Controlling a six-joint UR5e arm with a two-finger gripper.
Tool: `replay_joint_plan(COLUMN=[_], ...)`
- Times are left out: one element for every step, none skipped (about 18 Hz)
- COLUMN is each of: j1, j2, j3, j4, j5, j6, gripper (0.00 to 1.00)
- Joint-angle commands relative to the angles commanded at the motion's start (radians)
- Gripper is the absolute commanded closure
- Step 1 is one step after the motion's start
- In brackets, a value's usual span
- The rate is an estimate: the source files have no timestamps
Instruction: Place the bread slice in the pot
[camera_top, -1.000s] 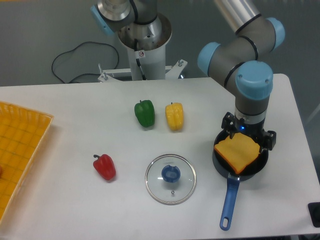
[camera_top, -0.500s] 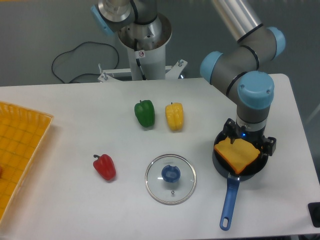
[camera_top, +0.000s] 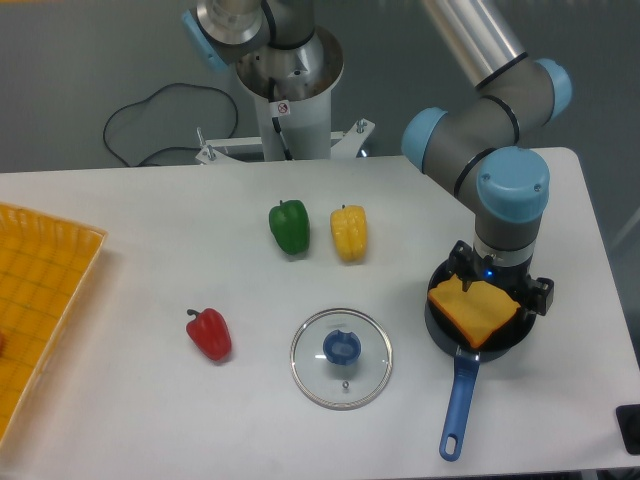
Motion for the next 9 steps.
replay_joint_plan(j1=[0.002, 0.005, 0.006, 0.006, 0.008, 0.008, 0.009, 0.009, 0.008], j2=[-0.003, -0.003, -0.003, -0.005, -0.003, -0.003, -0.003, -0.002, -0.003], j3=[0.005, 0.008, 0.011, 0.011, 0.009, 0.008, 0.009, 0.009, 0.009], j4=[0.000, 0.000, 0.000, 0.000, 0.000, 0.000, 0.000, 0.000, 0.000], j5=[0.000, 0.000, -0.002, 0.000, 0.000, 0.000, 0.000, 0.000, 0.000], j6=[0.002, 0.003, 0.003, 0.003, 0.003, 0.003, 0.003, 0.003, 0.002], gripper=[0.00, 0.00, 0.00, 0.00, 0.00, 0.00, 0.00, 0.00, 0.00])
